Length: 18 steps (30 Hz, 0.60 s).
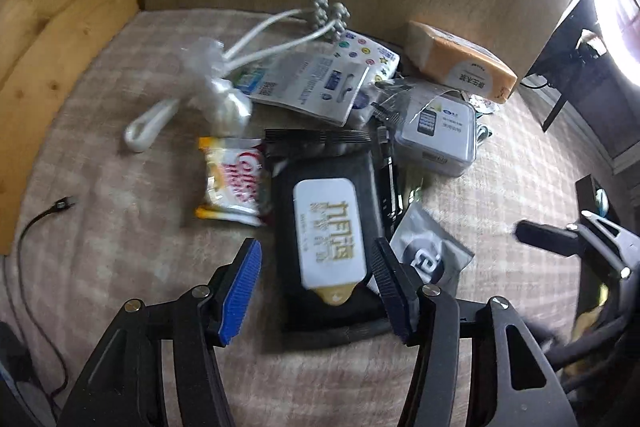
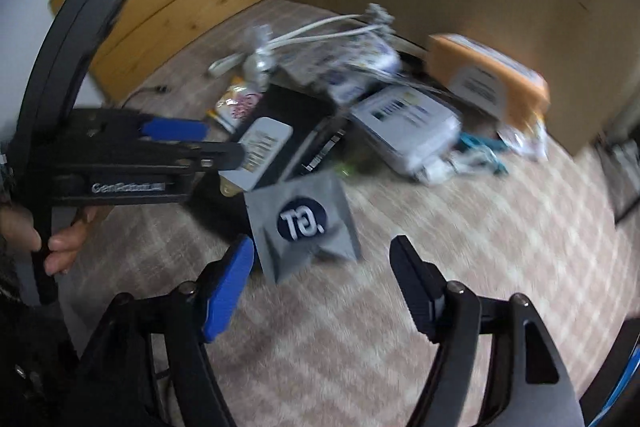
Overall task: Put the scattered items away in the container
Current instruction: 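Grasp the black wet-wipes pack with the left gripper while the right grasps another grey pouch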
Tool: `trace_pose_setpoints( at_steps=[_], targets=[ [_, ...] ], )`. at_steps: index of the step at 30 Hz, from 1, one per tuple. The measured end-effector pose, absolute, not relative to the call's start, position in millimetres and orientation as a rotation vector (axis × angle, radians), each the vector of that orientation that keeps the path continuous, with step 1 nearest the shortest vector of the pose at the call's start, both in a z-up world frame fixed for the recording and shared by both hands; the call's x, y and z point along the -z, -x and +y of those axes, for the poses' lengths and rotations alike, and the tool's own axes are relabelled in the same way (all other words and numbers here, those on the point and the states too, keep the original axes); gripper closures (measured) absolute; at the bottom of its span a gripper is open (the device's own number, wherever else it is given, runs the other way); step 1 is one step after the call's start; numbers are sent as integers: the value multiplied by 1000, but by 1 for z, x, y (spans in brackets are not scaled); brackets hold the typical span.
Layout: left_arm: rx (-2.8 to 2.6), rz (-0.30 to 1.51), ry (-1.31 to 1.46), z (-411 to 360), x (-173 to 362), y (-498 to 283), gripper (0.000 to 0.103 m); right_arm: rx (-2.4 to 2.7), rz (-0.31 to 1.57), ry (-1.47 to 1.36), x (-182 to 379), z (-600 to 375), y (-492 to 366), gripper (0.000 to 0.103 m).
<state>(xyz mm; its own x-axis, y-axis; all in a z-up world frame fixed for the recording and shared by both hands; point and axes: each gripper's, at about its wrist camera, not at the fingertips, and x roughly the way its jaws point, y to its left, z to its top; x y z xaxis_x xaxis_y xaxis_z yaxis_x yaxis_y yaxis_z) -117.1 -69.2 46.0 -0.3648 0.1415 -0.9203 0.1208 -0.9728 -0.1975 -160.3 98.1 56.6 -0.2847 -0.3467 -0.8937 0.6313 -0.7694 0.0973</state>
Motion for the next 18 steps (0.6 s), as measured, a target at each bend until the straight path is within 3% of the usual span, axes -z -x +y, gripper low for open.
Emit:
trace_pose_setpoints(
  at_steps=[18],
  targets=[
    [-2479,-203,1832,-49,-19,147,35,1990,545,-1436,-14,78,181,33]
  ],
)
